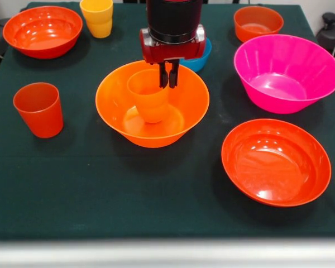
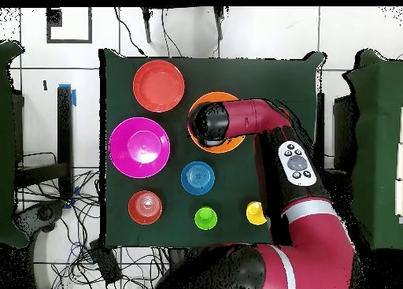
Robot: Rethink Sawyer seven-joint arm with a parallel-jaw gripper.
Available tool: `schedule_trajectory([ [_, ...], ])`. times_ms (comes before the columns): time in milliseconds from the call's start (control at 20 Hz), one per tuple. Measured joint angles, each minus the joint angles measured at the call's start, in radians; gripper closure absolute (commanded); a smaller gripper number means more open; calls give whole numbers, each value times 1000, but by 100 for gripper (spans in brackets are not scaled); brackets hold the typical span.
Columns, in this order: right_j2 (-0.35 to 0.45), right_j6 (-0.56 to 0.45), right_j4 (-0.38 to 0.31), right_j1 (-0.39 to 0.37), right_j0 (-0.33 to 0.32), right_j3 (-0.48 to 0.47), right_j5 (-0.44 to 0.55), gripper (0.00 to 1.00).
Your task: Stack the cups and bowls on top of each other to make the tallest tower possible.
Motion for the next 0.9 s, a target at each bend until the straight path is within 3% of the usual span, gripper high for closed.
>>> schedule_trajectory([
  [250,0,0,0,0,0,0,0,100],
  [300,0,0,0,0,0,0,0,0],
  [900,0,0,0,2,0,0,0,0],
])
